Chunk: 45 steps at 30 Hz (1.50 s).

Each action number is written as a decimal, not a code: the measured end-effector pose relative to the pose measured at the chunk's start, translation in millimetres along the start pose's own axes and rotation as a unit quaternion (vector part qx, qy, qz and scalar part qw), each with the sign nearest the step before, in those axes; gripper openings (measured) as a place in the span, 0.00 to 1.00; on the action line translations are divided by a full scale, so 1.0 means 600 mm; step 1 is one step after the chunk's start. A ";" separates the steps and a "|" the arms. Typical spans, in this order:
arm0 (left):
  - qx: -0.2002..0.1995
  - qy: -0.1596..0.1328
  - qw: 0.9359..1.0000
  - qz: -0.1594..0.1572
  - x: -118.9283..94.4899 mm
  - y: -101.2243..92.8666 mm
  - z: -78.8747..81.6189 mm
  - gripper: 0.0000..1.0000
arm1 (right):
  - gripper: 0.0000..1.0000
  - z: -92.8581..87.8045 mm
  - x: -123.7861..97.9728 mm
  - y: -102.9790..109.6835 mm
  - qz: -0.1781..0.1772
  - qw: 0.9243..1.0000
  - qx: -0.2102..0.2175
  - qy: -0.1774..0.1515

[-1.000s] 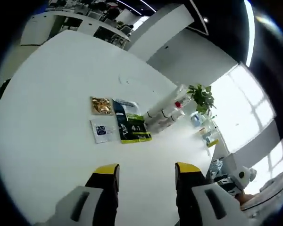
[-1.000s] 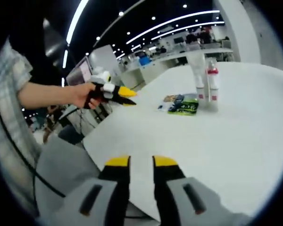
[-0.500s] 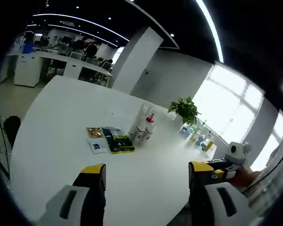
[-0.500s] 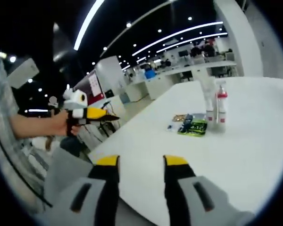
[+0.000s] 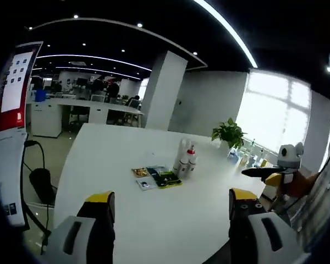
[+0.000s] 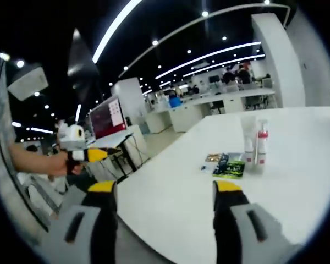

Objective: Arrange the skincare products in the storage area until every visible bottle or jar stands upright without overlapping.

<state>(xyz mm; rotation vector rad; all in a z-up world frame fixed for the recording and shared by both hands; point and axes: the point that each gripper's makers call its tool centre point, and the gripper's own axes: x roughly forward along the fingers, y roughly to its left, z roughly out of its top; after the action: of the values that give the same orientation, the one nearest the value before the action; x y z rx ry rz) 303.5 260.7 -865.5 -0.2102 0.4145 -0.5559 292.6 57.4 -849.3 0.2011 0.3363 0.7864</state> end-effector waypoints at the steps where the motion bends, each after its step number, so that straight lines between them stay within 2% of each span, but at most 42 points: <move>1: 0.019 -0.001 1.000 -0.001 -0.006 0.000 -0.002 0.95 | 0.81 0.004 0.001 0.003 -0.005 1.000 -0.002 -0.005; 3: 0.052 -0.005 0.999 0.009 -0.015 0.003 -0.006 0.97 | 0.89 0.010 0.002 0.013 -0.011 1.000 -0.012 -0.017; 7: 0.057 -0.017 0.998 0.004 -0.030 -0.001 -0.014 1.00 | 0.98 0.007 0.007 0.031 -0.015 0.999 -0.020 -0.031; 11: 0.065 -0.037 0.997 0.000 -0.043 0.000 -0.019 1.00 | 0.99 -0.001 0.011 0.036 -0.027 0.999 -0.020 -0.036; 16: 0.070 -0.060 0.996 0.010 -0.056 0.010 -0.025 1.00 | 0.99 -0.016 0.017 0.045 -0.042 0.998 -0.027 -0.041; 24: 0.076 -0.055 0.995 0.020 -0.054 0.015 -0.057 1.00 | 0.99 -0.048 0.041 0.060 -0.041 0.998 -0.050 -0.019; 27: 0.086 -0.054 0.994 0.029 -0.050 0.012 -0.062 1.00 | 0.99 -0.050 0.048 0.063 -0.037 0.996 -0.077 -0.013; 31: 0.074 -0.063 0.995 0.031 -0.040 0.016 -0.055 1.00 | 0.99 -0.043 0.055 0.051 -0.038 0.995 -0.094 -0.018; 35: 0.084 -0.072 0.993 0.036 -0.026 0.019 -0.050 1.00 | 0.99 -0.042 0.063 0.026 -0.048 0.994 -0.091 -0.024; 37: 0.077 -0.067 0.994 0.044 -0.023 0.025 -0.053 0.99 | 0.99 -0.049 0.068 0.019 -0.053 0.995 -0.083 -0.015; 40: 0.083 -0.066 0.993 0.059 -0.024 0.034 -0.048 0.98 | 0.99 -0.055 0.072 0.025 -0.049 0.995 -0.087 -0.008; 43: 0.072 -0.094 0.990 0.074 -0.024 0.042 -0.024 0.98 | 0.99 -0.057 0.076 0.033 -0.040 0.994 -0.106 -0.005; 45: 0.076 -0.097 0.989 0.080 -0.022 0.046 -0.023 0.98 | 0.98 -0.063 0.080 0.032 -0.037 0.994 -0.105 0.002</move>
<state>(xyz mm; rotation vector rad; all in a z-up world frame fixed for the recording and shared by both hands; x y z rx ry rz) 300.2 290.1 -881.8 -0.0825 0.1958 -0.4019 297.7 107.1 -889.5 -0.0102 0.2617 0.7423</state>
